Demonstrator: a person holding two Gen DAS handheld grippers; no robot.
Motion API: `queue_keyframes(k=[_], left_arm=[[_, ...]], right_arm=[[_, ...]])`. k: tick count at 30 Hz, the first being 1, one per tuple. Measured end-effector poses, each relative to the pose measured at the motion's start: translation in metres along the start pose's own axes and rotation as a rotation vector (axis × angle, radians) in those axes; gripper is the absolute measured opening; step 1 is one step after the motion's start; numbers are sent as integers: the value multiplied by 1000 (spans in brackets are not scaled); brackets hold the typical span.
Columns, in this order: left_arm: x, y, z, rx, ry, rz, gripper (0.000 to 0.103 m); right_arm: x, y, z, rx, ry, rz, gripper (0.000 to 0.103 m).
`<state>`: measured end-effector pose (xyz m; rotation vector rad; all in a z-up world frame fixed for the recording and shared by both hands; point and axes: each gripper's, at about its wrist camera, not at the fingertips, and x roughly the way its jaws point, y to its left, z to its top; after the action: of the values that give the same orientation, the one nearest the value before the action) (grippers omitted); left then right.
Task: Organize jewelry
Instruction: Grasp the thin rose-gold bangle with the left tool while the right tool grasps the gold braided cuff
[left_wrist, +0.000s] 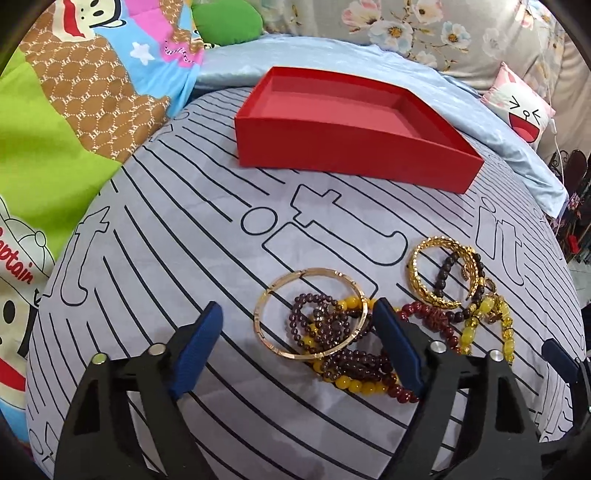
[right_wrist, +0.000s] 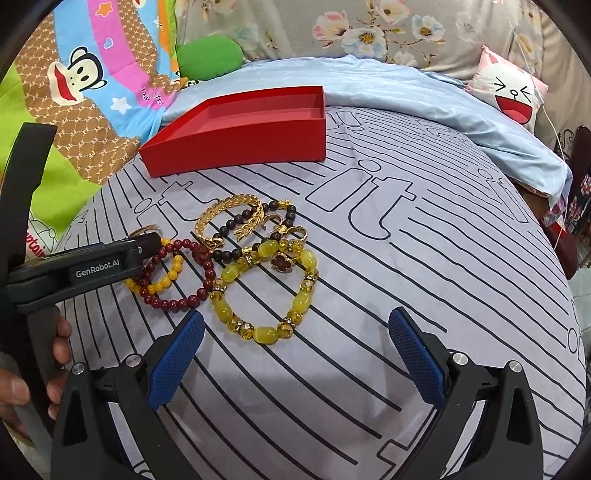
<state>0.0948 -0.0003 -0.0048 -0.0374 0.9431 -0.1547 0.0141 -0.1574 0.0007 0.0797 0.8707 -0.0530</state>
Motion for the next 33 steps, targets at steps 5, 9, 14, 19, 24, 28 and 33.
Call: queue_keyframes(k=[5,9,14,19,24,28,33], left_arm=[[-2,-2,1,14,-9,-36,58],[-3,-1,1,11,-12,-55,57],[-15,5,2,-2,-41,-41,57],[-25,14,4,-13,-70,-10,57],[-25,26,2,-27,-71,31,57],[-25,32,2,-34,-71,36,57],[-27,37,3,-37,-77,45,58]], right_arm=[[1,-1,1,5,2,4,96],[1,-1,1,4,3,2,96],[0,0,4,0,-2,3,96],[2,6,20,-24,-34,6,96],[11,21,40,-70,-53,15,96],[19,36,53,-115,-64,20,96],[37,54,65,-162,-45,17,91]])
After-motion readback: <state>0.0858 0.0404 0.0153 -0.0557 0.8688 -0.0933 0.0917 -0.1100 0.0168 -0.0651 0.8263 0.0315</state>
